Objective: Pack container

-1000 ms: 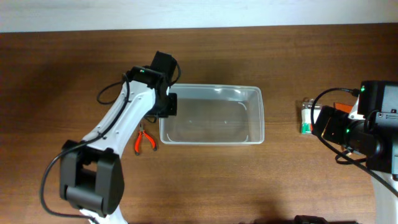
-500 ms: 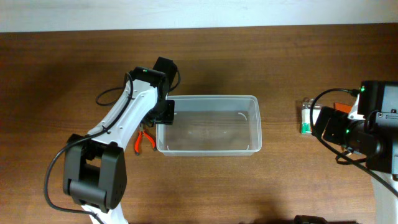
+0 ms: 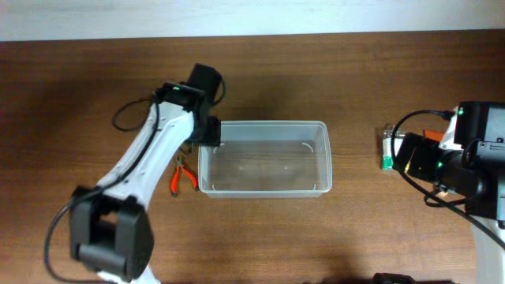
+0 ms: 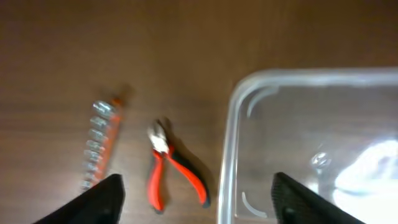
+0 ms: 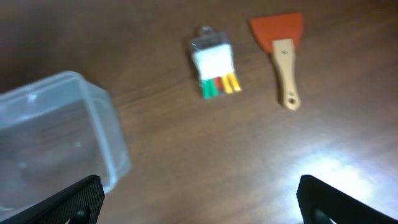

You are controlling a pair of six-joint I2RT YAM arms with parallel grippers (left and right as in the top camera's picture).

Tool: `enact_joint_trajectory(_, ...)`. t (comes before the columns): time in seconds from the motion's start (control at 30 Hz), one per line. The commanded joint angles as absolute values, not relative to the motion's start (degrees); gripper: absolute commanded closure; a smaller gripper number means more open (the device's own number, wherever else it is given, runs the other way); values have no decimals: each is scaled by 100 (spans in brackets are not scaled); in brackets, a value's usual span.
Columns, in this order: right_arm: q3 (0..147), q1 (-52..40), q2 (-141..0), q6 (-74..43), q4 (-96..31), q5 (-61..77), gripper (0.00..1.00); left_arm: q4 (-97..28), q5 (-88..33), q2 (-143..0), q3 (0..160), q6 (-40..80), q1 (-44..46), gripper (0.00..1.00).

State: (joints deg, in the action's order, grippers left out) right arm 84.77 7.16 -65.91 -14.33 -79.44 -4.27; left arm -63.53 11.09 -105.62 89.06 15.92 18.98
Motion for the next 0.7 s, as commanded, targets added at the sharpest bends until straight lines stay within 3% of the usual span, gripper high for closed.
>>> enact_joint_trajectory(0.0,8582,753,-6783,-1376,-7835,130,1,-6259,1549,-9518,9424,1352,1693,7)
enact_joint_trajectory(0.1,8584,766,-6851,-1581,-8189,-38,1,-6265,1507,-9013,9500,1339,1282,1)
enact_joint_trajectory(0.37,8659,1597,-6366,-2187,-9712,-683,1,-6733,869,-8068,9498,1339,-370,1)
enact_joint_trajectory(0.67,8632,3214,-6184,-1549,-8945,-405,1,-6812,82,-8093,9083,1363,-1140,1)
